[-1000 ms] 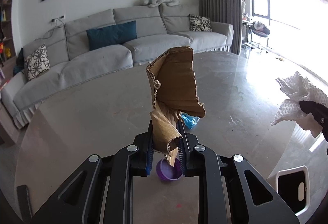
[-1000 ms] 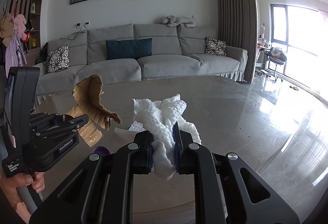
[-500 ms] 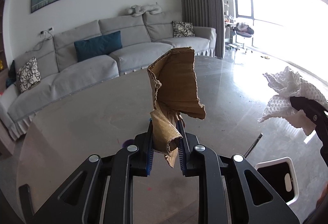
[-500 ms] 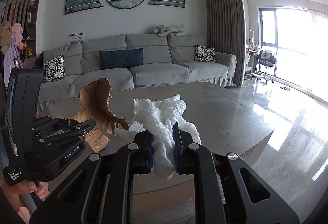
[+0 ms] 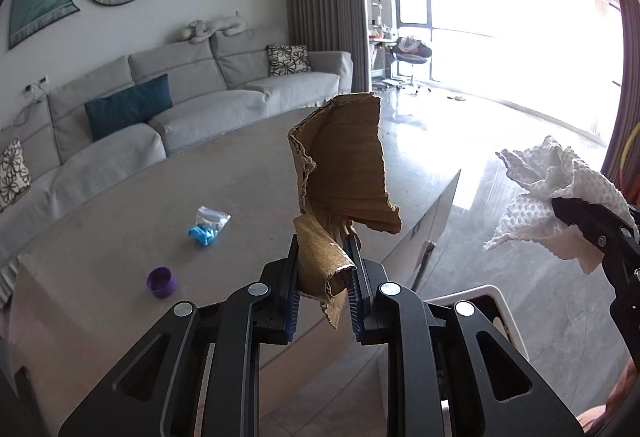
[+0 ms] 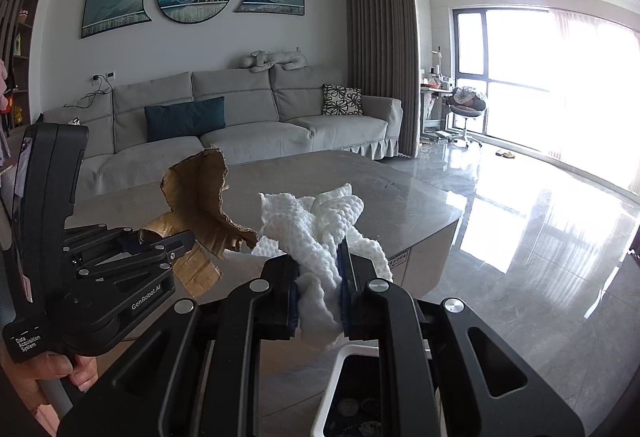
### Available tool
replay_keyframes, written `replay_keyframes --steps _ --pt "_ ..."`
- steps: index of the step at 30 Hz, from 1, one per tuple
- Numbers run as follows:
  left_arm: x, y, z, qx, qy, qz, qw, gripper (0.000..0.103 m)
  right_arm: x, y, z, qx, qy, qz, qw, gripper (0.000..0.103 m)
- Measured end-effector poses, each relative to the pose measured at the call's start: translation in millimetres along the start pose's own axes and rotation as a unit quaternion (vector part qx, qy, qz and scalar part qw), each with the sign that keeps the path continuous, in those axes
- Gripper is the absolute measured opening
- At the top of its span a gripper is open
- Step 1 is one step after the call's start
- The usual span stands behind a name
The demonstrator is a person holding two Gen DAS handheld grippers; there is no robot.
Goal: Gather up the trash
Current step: 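Carry the cardboard and the white cloth over the white bin with both tools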
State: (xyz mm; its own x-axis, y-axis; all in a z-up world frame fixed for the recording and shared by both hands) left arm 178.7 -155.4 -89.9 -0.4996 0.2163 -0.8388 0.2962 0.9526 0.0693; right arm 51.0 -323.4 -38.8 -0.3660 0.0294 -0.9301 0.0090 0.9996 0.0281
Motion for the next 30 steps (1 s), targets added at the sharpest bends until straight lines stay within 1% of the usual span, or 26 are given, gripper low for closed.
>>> replay_keyframes --steps 8,16,21,26,30 --pt "12 -65 -1 0.047 0.005 0.028 0.9985 0.021 17 -50 -27 0.054 -0.001 0.020 0.998 0.016" --pt "26 -121 8 0.084 0.026 0.053 0.9947 0.021 36 -85 -38 0.088 0.008 0.035 0.995 0.016" --pt "33 -146 16 0.095 0.037 0.067 0.9925 0.021 47 -100 -32 0.096 0.014 0.051 0.994 0.016" --pt "40 -164 35 0.105 0.053 0.075 0.9902 0.022 56 -112 -25 0.116 0.022 0.058 0.991 0.017" --pt "51 -177 53 0.112 0.066 0.081 0.9882 0.022 69 -121 -17 0.128 0.034 0.065 0.989 0.017"
Point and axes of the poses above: each gripper's, at about its wrist camera, not at the fingertips, and z roughly the way its jaws point, y to its left, x to its underside, the point moved 5 cm from there along z, roughly the way its jaws point
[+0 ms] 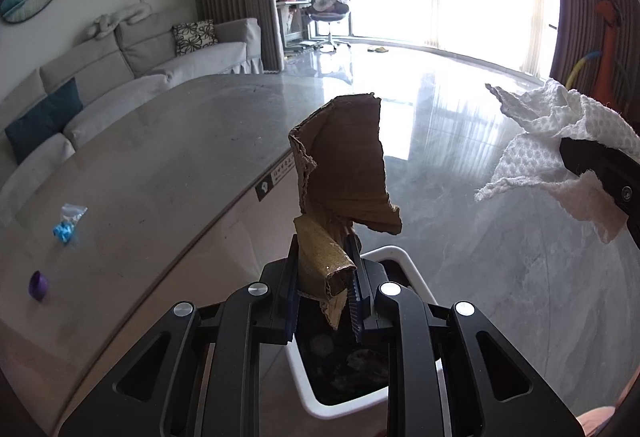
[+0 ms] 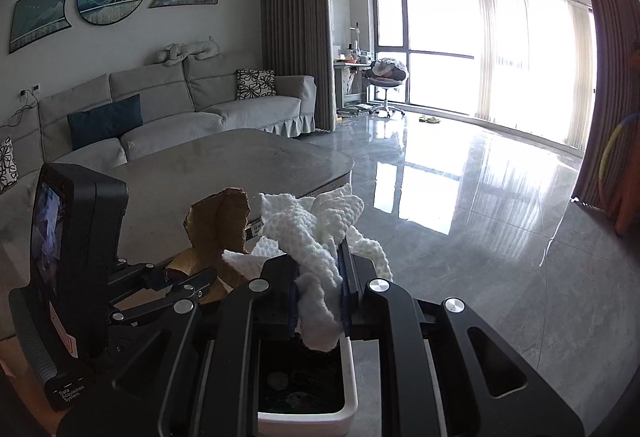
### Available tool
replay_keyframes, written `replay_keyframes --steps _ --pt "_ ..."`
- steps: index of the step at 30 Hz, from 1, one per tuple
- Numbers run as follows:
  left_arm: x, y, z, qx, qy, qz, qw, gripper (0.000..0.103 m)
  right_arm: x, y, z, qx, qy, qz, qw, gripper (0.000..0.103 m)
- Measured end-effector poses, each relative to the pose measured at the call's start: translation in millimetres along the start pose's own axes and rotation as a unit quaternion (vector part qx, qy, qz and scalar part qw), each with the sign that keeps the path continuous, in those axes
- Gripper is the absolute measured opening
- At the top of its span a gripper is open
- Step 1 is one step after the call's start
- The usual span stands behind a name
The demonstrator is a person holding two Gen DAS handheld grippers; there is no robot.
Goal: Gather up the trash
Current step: 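Carry the cardboard and the white cloth over the white bin with both tools, then open the left tool to drop the cardboard into the bin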
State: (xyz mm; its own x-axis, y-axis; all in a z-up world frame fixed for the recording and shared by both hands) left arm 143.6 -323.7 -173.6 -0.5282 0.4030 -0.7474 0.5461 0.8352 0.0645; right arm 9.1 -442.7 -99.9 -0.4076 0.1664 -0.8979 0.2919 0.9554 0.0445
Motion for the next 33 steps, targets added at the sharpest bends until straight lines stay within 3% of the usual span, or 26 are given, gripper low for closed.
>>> replay_keyframes --steps 11,16,31,33 --pt "43 -10 67 0.008 0.066 0.015 0.9977 0.022 45 0 51 0.027 0.073 -0.016 0.997 0.017" --pt "61 -9 89 0.015 0.092 0.019 0.9955 0.022 48 13 66 0.027 0.096 -0.033 0.994 0.017" --pt "71 -1 116 0.025 0.109 0.015 0.9936 0.022 57 18 95 0.016 0.137 -0.041 0.990 0.017" --pt "74 0 119 0.035 0.116 0.015 0.9925 0.026 59 17 100 0.017 0.142 -0.043 0.989 0.017"
Point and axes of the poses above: each gripper's, at about its wrist camera, not at the fingertips, and z roughly the way its jaws point, y to its left, x to its underside, the point moved 5 cm from there along z, roughly the way its jaws point
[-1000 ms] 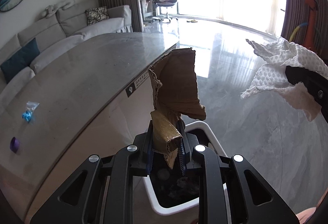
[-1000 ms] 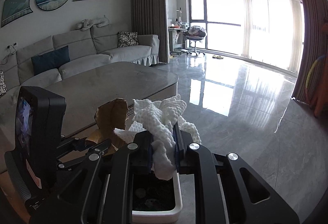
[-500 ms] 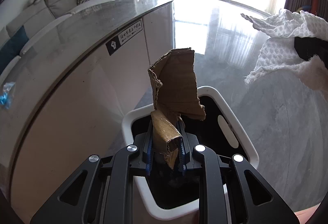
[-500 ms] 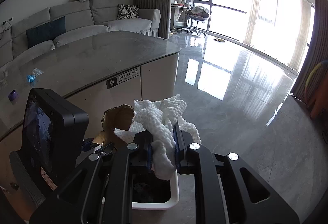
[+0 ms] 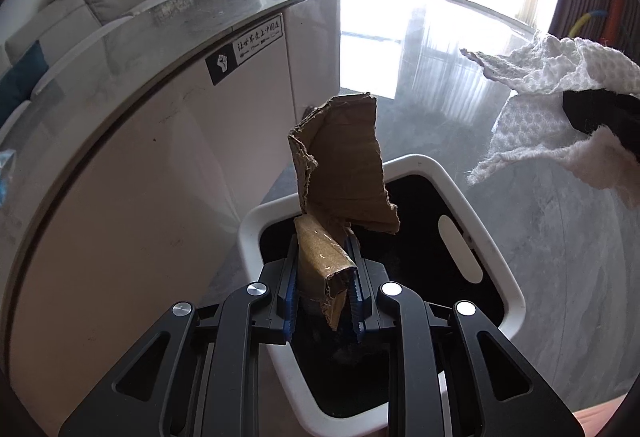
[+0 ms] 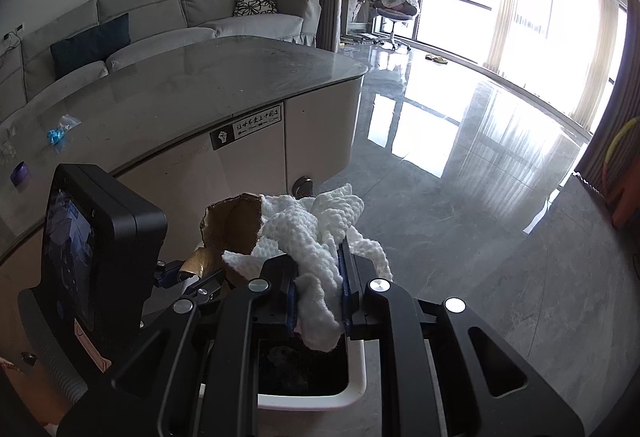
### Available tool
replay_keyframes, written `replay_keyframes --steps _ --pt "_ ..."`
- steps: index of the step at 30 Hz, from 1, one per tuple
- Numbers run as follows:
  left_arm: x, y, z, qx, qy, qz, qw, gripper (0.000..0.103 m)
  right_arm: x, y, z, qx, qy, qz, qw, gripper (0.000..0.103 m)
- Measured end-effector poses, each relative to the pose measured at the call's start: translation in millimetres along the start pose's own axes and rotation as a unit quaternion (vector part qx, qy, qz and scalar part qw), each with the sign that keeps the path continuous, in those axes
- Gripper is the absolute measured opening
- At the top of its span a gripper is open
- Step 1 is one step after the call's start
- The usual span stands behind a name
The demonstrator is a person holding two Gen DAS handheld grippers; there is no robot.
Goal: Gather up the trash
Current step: 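Open the left tool to drop the cardboard into the bin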
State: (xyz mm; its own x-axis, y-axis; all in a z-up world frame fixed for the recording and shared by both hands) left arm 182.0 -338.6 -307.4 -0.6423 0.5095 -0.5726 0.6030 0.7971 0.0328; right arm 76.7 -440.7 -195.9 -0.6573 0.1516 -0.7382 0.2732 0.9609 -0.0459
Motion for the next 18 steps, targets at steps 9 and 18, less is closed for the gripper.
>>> replay_keyframes --steps 9,18 --pt "11 -8 3 -0.025 0.000 0.052 0.9983 0.095 7 6 15 0.007 0.026 -0.013 1.000 0.018" --pt "8 29 -23 -0.055 -0.024 0.023 0.9979 0.095 6 7 20 -0.003 0.032 -0.004 0.999 0.019"
Point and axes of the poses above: each gripper's, at about its wrist camera, not at the fingertips, and z roughly the way its jaws point, y to its left, x to its underside, the point moved 5 cm from there along z, roughly the way its jaws point
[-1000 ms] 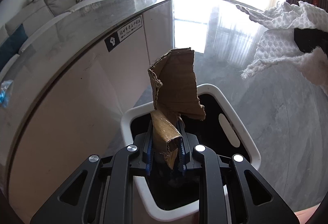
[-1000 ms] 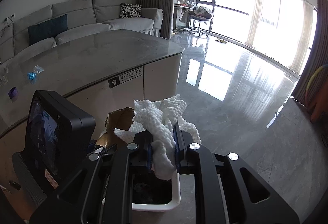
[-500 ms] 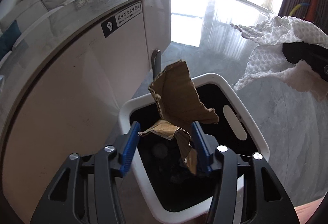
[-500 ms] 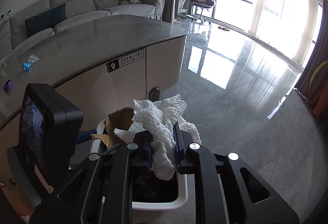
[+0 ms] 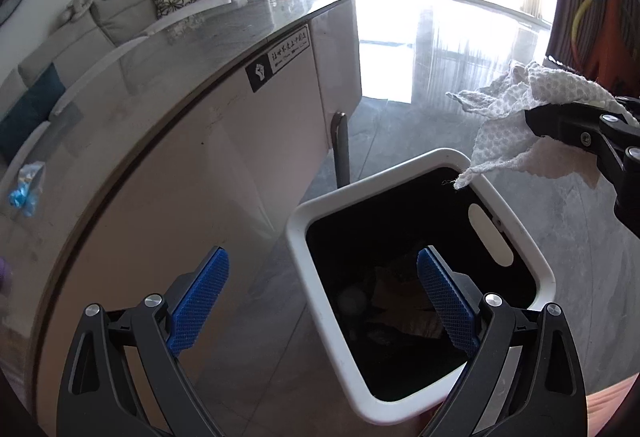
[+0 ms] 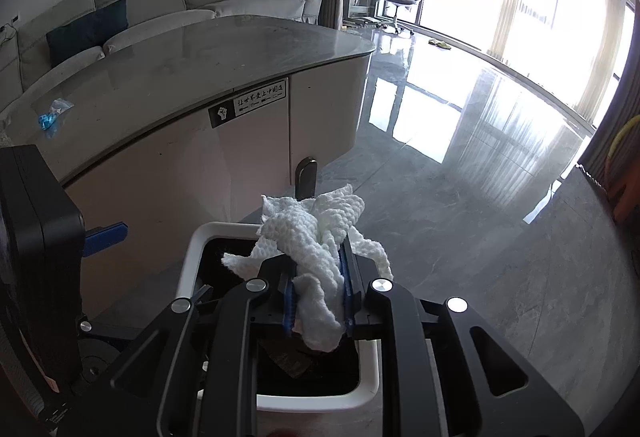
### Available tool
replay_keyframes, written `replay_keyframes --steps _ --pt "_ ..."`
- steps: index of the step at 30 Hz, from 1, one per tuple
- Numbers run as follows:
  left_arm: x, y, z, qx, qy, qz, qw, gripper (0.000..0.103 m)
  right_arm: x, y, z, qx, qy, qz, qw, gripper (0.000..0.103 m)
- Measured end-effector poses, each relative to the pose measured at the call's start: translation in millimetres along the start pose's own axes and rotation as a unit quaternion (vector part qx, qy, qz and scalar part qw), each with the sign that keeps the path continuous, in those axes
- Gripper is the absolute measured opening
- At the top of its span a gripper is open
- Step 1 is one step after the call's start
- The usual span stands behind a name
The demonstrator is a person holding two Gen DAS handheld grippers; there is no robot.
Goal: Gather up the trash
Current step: 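Open the left tool to drop the cardboard into the bin, then open the right tool to drop the white cloth into the bin, then move both tools back to the table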
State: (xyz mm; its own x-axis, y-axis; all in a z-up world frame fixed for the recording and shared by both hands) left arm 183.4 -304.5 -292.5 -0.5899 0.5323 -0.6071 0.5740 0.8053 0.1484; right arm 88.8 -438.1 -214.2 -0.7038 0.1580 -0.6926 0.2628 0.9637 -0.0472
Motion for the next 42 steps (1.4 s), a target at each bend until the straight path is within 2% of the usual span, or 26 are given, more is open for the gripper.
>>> replay_keyframes --steps 9,21,22,23,24,26,27,30,34,42 --pt "-7 47 -27 -0.035 -0.021 -0.046 0.9981 0.095 10 22 16 -0.026 0.015 -0.024 0.999 0.020" --pt "-12 67 -53 -0.055 -0.044 -0.055 0.9960 0.095 28 43 63 -0.041 0.074 -0.046 0.995 0.020" --pt "-12 68 -54 -0.056 -0.044 -0.055 0.9959 0.095 29 44 65 -0.038 0.077 -0.048 0.995 0.023" --pt "-13 67 -55 -0.056 -0.045 -0.055 0.9959 0.095 30 44 67 -0.037 0.083 -0.050 0.995 0.047" --pt "-13 68 -55 -0.057 -0.046 -0.056 0.9958 0.095 32 45 70 -0.034 0.090 -0.055 0.994 0.077" --pt "-13 68 -58 -0.058 -0.047 -0.053 0.9958 0.095 29 45 67 0.000 0.062 -0.072 0.995 0.099" --pt "-13 68 -58 -0.060 -0.048 -0.053 0.9957 0.095 27 46 65 0.008 0.049 -0.081 0.996 0.099" --pt "-13 67 -59 -0.061 -0.046 -0.054 0.9956 0.095 23 45 65 0.013 0.048 -0.089 0.995 0.099" --pt "-15 66 -65 -0.061 -0.052 -0.056 0.9952 0.095 18 42 62 0.005 0.041 -0.075 0.996 0.099" --pt "-17 69 -77 -0.067 -0.062 -0.060 0.9941 0.095 -4 32 39 -0.004 -0.013 -0.040 0.999 0.099"
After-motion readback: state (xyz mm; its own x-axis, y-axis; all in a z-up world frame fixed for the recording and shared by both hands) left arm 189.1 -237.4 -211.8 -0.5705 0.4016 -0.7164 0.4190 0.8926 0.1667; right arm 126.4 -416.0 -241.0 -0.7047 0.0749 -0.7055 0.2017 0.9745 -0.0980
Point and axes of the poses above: each gripper's, at about its wrist camera, not at the fingertips, and z roughly the way its jaws point, y to its left, x to its underside, the point moved 5 cm from there along z, roughly the way its jaws point
